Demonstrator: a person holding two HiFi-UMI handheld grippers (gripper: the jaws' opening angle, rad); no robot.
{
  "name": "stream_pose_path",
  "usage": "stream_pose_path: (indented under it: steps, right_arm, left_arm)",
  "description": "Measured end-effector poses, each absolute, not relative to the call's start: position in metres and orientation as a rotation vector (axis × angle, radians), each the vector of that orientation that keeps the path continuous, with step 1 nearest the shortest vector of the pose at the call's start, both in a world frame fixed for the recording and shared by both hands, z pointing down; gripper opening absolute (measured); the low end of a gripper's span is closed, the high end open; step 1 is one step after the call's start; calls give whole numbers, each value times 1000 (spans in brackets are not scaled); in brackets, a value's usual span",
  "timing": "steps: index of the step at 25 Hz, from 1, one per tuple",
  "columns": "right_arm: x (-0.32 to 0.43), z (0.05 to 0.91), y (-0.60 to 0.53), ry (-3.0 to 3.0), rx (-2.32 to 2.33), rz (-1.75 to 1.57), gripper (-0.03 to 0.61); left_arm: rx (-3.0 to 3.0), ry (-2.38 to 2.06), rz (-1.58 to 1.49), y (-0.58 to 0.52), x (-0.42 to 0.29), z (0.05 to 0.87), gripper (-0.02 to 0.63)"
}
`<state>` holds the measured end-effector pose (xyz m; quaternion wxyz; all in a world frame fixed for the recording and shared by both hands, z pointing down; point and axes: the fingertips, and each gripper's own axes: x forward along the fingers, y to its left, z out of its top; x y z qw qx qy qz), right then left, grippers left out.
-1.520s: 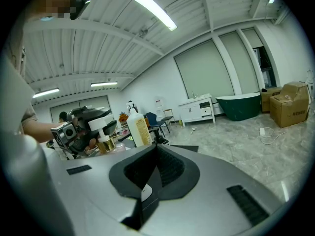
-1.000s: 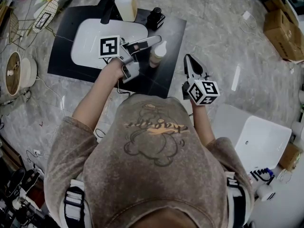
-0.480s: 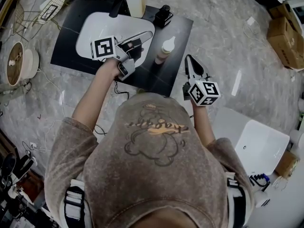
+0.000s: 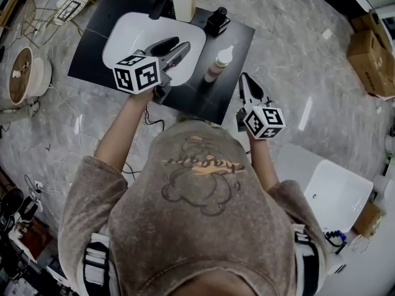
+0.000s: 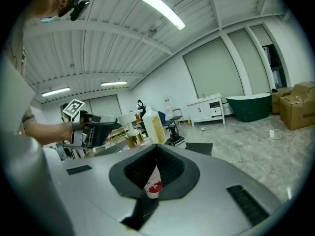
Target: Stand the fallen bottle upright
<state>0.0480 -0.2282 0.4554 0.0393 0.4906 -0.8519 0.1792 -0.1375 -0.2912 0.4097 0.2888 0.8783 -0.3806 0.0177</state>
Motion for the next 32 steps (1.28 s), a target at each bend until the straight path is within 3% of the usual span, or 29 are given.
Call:
stream_pose_path:
  steps: [9,16,26,32]
  right_arm:
    - [43,451,-223,-2619,1485,514,-2]
    - [45,458,-220,-2605,1484,498,-2]
    - [41,474,-215,-2608,1447,519,-2]
    - [41,479,-214,-2593,1439,509,-2]
  left_arm:
    - [2629,-1230,203,-273,-137,398,173]
    - [2568,-1309,243,-255,-137,436,170]
    - [2466,-1391,268,-234,-143,473,22]
    - [2426,-1417,274,-230,-147,480,18]
